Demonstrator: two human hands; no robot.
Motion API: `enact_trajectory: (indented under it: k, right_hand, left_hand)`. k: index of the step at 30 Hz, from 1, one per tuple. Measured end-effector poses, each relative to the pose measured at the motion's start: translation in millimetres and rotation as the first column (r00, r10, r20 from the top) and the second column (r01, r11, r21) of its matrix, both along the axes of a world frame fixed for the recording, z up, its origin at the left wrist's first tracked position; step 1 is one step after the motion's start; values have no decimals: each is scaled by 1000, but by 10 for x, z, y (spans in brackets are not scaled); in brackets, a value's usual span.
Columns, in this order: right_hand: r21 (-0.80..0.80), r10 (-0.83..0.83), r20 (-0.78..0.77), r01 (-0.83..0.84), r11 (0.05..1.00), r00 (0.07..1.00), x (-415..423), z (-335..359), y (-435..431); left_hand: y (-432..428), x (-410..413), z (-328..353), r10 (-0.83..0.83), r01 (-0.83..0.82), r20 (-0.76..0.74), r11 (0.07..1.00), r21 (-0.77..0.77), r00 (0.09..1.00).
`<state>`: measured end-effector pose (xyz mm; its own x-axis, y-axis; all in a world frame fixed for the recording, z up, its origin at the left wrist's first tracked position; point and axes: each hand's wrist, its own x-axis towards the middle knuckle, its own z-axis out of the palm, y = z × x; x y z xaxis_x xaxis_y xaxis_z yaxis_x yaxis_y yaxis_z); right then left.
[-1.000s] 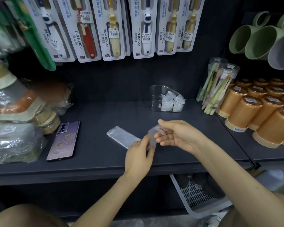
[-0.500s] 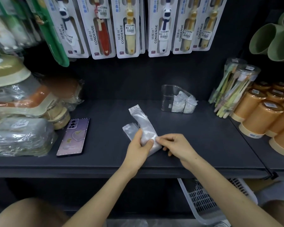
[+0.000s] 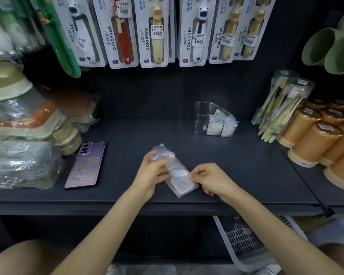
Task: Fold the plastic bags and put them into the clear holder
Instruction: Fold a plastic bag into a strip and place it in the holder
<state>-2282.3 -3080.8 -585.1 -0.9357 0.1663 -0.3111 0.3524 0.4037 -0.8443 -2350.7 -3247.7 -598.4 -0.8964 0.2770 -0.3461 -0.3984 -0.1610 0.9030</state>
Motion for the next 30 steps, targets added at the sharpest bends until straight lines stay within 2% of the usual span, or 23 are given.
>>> enact_trajectory:
  k: [6, 8, 10, 11, 12, 13, 15, 16, 17, 18, 21, 23, 26, 28, 29, 30]
  right_hand:
    - [65, 19, 56, -23, 998, 998, -51, 14, 18]
    - [101, 35, 91, -45, 994, 995, -69, 22, 44]
    - [140, 54, 124, -71, 988, 991, -86, 46, 97]
    - [158, 62, 136, -83, 984, 989, -95, 61, 133]
    - [175, 70, 144, -95, 980, 987, -100, 78, 173]
    - [190, 80, 151, -109, 976, 985, -105, 93, 215]
    - [216, 109, 175, -146, 965, 979, -107, 118, 298]
    - [224, 124, 188, -165, 960, 974, -107, 129, 332]
    - [229, 134, 198, -179, 957, 971, -109, 136, 360]
    - [230, 141, 202, -187, 955, 969, -111, 141, 385]
    - [223, 146, 208, -192, 956, 967, -104, 155, 425]
    - [212, 143, 208, -187, 959, 968, -98, 148, 435]
    - [178, 114, 175, -145, 973, 978, -54, 153, 436]
    - [157, 29, 71, -40, 987, 997, 5, 157, 426]
    - [212, -36, -35, 42, 976, 999, 43, 143, 405]
    - [331, -80, -164, 131, 935, 983, 87, 103, 375]
  left_hand:
    - [10, -367, 8, 135, -138, -40, 984, -109, 990]
    - [-11, -422, 5, 118, -147, -137, 964, -220, 984]
    - [-32, -402, 7, 18, -148, -323, 911, -386, 946]
    - [-47, -375, -10, -63, -182, -447, 856, -485, 892]
    - [-69, -345, -41, -172, -251, -587, 784, -568, 791]
    - [-91, -314, -84, -313, -324, -696, 714, -621, 646]
    - [-116, -246, -212, -587, -366, -726, 627, -687, 358]
    - [-110, -204, -266, -678, -324, -684, 605, -727, 269]
    - [-90, -151, -297, -743, -263, -630, 576, -774, 227]
    - [-63, -86, -298, -785, -207, -578, 541, -815, 224]
    - [15, 34, -327, -836, -110, -457, 446, -888, 305]
    - [43, 50, -333, -854, -115, -399, 384, -916, 334]
    - [69, 52, -331, -864, -135, -366, 340, -931, 345]
    - [91, 65, -339, -869, -161, -345, 307, -938, 354]
    - [107, 73, -344, -870, -172, -337, 293, -941, 360]
    - [123, 87, -345, -869, -179, -332, 285, -942, 366]
